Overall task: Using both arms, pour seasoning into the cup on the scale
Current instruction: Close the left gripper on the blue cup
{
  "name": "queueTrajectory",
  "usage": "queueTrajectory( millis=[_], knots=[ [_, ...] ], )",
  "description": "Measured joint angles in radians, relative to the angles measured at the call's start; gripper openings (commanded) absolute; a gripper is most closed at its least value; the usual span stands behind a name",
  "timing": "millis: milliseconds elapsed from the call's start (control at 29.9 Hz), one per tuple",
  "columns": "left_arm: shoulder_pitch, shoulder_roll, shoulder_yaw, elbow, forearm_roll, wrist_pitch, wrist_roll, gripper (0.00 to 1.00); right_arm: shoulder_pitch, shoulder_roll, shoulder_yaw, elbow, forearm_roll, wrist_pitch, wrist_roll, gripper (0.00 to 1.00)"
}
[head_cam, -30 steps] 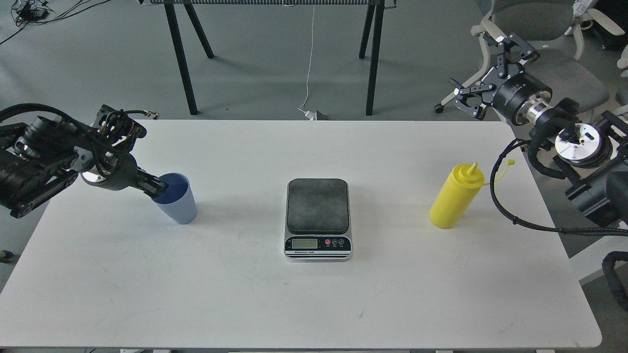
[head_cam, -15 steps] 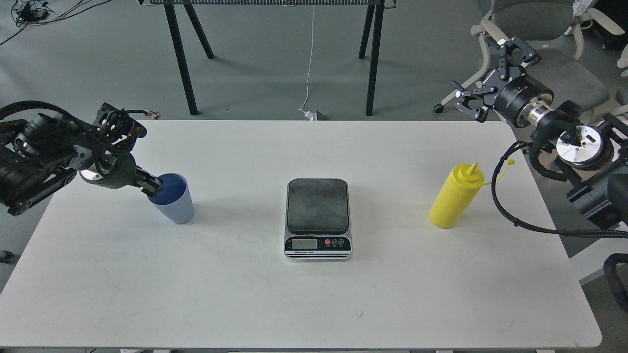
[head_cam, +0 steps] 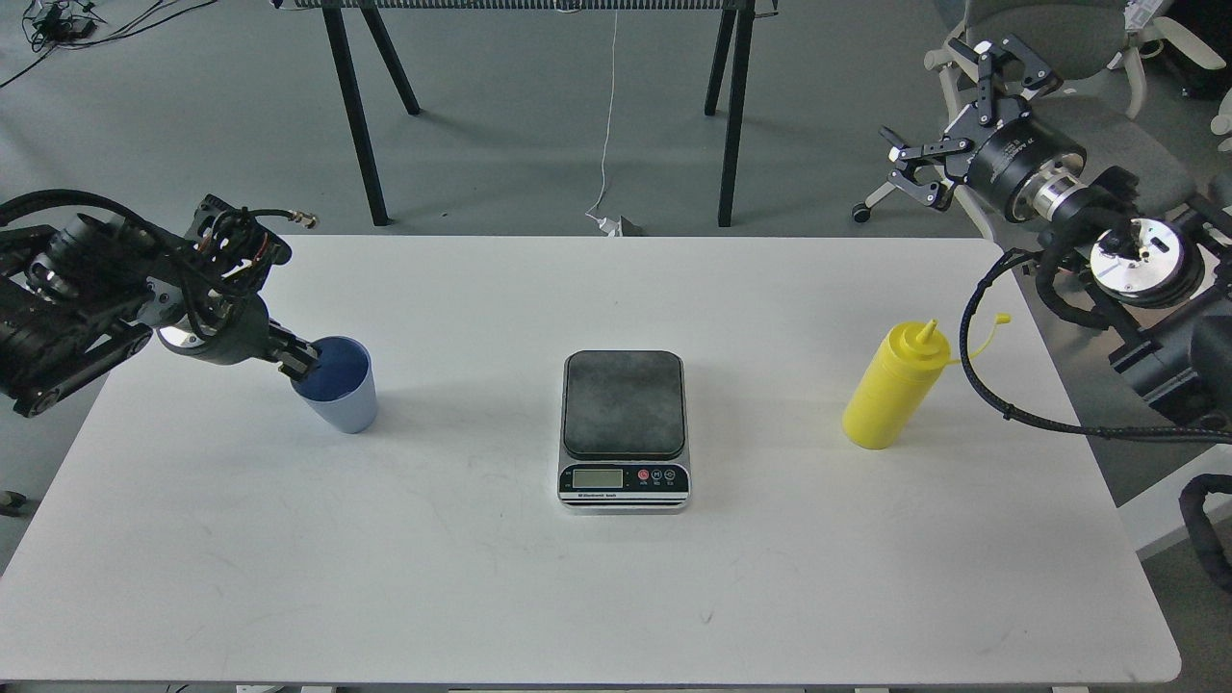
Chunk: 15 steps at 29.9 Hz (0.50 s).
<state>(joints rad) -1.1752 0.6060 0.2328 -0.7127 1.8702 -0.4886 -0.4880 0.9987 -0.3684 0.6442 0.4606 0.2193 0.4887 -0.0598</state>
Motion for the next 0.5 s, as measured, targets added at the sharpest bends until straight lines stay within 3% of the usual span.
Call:
queueTrajectory(
  millis=[501],
  knots=[
    [-0.009,0.013,0.000,-0.016,0.000,0.000,-0.001,0.03,-0.002,0.009,-0.001,-0.010,0.000,0.000,0.000,0.99]
  ],
)
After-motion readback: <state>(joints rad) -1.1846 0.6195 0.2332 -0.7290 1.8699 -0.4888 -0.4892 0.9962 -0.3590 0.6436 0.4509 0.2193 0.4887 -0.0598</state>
